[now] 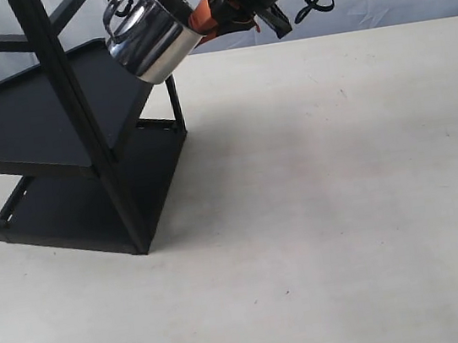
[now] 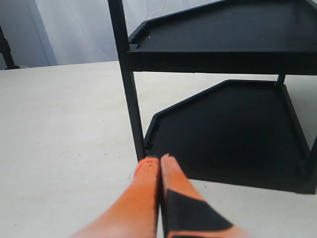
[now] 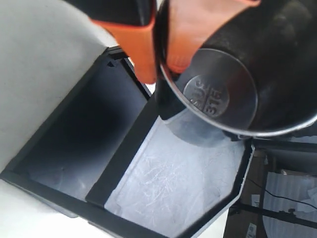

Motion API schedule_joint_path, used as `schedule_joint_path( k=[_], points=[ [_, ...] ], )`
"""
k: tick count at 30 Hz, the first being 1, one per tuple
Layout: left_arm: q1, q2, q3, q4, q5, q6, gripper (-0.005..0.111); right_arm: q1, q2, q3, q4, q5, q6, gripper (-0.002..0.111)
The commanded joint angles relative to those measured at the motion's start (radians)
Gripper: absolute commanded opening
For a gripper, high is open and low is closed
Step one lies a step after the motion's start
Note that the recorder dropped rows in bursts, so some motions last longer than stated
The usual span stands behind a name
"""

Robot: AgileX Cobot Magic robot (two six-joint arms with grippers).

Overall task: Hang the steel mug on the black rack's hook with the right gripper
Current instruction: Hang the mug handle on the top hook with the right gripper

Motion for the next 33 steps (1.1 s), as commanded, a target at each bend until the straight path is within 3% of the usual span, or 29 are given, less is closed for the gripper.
schedule_joint_path(
  k=[1,26,28,33],
  points=[
    [-0.002,0.004,-0.002,-0.001,-0.008,-0.004,0.000,-0.005,0.018,-0.007,0.048,0.002,0.005,-0.001],
    [-0.002,0.004,-0.002,-0.001,-0.008,-0.004,0.000,-0.005,0.098,-0.007,0.102,0.002,0.008,-0.001],
    [-0.002,0.004,-0.002,-0.001,-0.008,-0.004,0.000,-0.005,0.098,-0.007,0.115,0.002,0.008,0.005],
    [-0.002,0.004,-0.002,-0.001,-0.008,-0.004,0.000,-0.005,0.098,-0.007,0.149,0.002,0.008,0.040]
  ],
)
